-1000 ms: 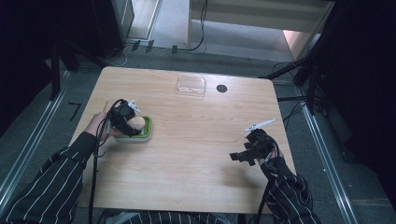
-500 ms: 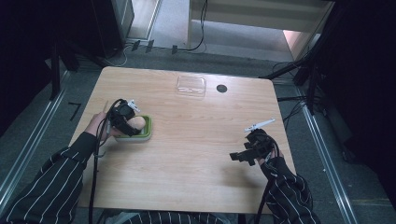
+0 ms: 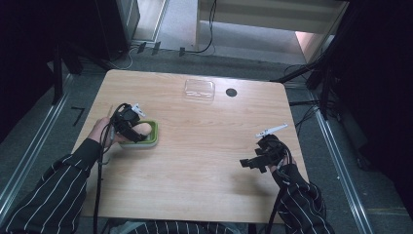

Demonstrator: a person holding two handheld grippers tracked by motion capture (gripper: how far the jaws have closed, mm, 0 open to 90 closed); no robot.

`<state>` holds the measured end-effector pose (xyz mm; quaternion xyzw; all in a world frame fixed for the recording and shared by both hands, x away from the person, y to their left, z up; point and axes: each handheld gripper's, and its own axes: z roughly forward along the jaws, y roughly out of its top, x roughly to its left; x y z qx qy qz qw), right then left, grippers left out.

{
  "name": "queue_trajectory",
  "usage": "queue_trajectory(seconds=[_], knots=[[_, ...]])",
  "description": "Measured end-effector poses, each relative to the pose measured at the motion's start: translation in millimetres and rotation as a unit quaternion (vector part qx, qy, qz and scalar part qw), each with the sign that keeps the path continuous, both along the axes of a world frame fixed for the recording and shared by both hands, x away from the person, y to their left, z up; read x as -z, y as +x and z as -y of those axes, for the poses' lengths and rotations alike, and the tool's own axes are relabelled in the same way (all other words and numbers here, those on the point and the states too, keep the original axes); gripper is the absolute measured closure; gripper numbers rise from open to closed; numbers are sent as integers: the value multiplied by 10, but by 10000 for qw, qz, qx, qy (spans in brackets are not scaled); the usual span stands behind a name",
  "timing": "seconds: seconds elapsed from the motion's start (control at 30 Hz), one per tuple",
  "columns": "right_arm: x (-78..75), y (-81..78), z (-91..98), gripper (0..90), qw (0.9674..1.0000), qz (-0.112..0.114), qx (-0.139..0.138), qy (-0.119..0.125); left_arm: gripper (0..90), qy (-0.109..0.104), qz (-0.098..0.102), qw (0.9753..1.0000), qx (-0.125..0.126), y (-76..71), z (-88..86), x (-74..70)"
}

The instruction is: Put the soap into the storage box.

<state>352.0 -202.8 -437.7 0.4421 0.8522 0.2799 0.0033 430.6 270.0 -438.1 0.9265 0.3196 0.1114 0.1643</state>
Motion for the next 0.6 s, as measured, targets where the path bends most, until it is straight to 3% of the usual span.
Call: queue_trajectory(seconds=[0.33, 0.6], knots=[[1, -4, -1, 160, 10000, -2, 4, -6, 83, 24, 165, 9998, -120, -32, -17, -66], [1, -8, -3, 160, 10000, 6, 7, -7, 22, -3, 343, 9993, -166, -86, -36, -141]])
